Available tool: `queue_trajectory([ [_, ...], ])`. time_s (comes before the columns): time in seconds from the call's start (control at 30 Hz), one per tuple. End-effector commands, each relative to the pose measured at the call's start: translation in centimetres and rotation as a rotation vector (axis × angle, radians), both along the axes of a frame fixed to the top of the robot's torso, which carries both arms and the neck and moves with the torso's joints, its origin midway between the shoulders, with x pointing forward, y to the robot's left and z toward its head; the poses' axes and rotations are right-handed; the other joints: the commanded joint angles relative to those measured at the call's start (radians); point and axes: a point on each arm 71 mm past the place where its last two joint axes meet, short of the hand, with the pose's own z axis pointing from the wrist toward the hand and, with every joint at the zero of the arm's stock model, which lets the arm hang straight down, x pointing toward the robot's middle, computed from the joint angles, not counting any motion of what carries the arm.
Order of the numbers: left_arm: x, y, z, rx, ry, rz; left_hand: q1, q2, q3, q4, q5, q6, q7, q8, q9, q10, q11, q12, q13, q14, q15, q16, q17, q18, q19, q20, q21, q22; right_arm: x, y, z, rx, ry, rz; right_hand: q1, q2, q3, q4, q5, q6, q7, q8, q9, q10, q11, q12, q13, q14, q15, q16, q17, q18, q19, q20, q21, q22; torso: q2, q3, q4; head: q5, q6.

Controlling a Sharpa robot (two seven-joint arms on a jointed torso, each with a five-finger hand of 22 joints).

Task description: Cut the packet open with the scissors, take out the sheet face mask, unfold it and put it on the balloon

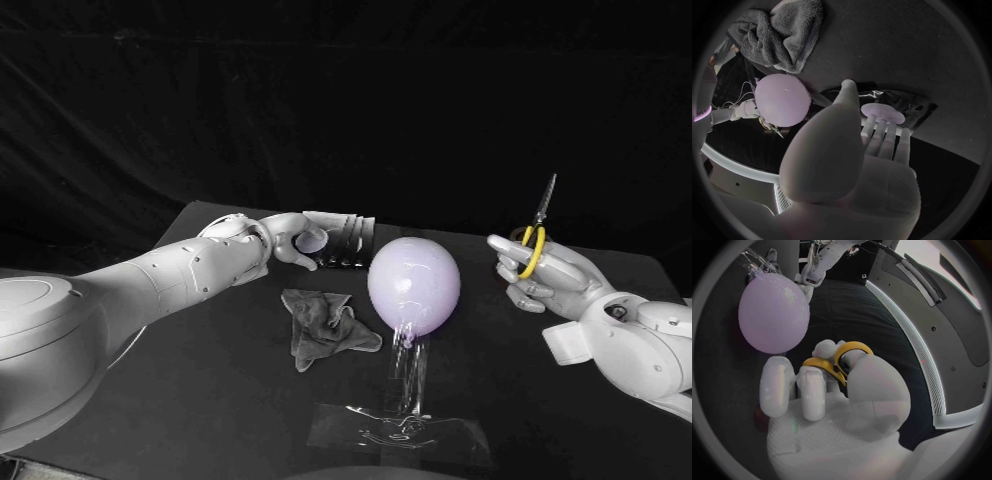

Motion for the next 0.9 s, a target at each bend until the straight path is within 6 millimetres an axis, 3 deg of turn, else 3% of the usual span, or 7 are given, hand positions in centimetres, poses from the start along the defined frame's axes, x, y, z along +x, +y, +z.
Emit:
queue_trajectory([
  [0.03, -0.45, -0.02, -1.37, 0.045, 0.062, 0.005, 0.02, 0.029, 0.041, -0.031, 0.003, 0.042, 0.038, 0.018, 0.063, 0.08, 0.002, 0.017, 0.007, 0.053, 0.001, 0.018, 0.018, 0.004, 0.014, 0.001, 0.008, -0.001, -0.1, 0.29, 0.12, 0.003, -0.011, 0.026, 0.026, 0.015, 0.002, -0.005, 0.003, 0.12, -0.049, 0.138, 0.134, 0.23, -0.071, 1.012, 0.297, 0.092, 0.004, 0.005, 0.23, 0.018, 0.005, 0.0, 0.005, 0.134, 0.0, -0.001, -0.0009, -0.001, 0.0],
  [0.33, -0.49, 0.23, -1.57, 0.056, 0.074, 0.012, 0.031, 0.036, 0.069, -0.048, 0.003, 0.067, 0.032, 0.027, 0.065, 0.147, 0.001, 0.014, 0.006, 0.123, 0.0, 0.033, 0.032, 0.009, 0.045, 0.001, 0.02, 0.002, -0.12, 0.39, 0.14, 0.0, -0.013, 0.032, 0.026, 0.015, 0.002, -0.005, 0.003, 0.12, -0.049, 0.138, 0.134, 0.23, -0.071, 1.012, 0.297, 0.092, 0.004, 0.005, 0.23, 0.018, 0.005, 0.0, 0.005, 0.134, -0.001, 0.0002, -0.0004, -0.003, 0.001],
  [0.63, -0.63, 0.68, -1.54, 0.061, 0.071, 0.01, 0.037, 0.038, 0.094, -0.061, 0.003, 0.082, 0.026, 0.031, 0.063, 0.194, -0.003, 0.007, 0.006, 0.183, -0.004, 0.046, 0.042, 0.014, 0.09, 0.0, 0.035, 0.007, -0.16, 0.42, 0.16, -0.002, -0.014, 0.036, 0.026, 0.015, 0.002, -0.005, 0.003, 0.12, -0.049, 0.138, 0.134, 0.23, -0.071, 1.012, 0.297, 0.092, 0.004, 0.005, 0.23, 0.018, 0.005, 0.0, 0.005, 0.134, 0.0, -0.0009, 0.0008, -0.003, 0.0],
  [0.9, -1.23, 0.92, -1.25, 0.019, 0.078, -0.014, 0.03, 0.045, 0.133, -0.065, 0.003, 0.124, 0.017, 0.045, 0.062, 0.245, -0.002, -0.001, 0.007, 0.232, -0.002, 0.051, 0.047, 0.014, 0.111, -0.001, 0.043, 0.007, -0.14, 0.37, 0.15, -0.004, -0.016, 0.035, 0.026, 0.015, 0.002, -0.005, 0.003, 0.12, -0.049, 0.138, 0.134, 0.23, -0.071, 1.012, 0.297, 0.092, 0.004, 0.005, 0.23, 0.018, 0.005, 0.0, 0.005, 0.134, 0.0, -0.0009, 0.0019, -0.004, -0.002],
])
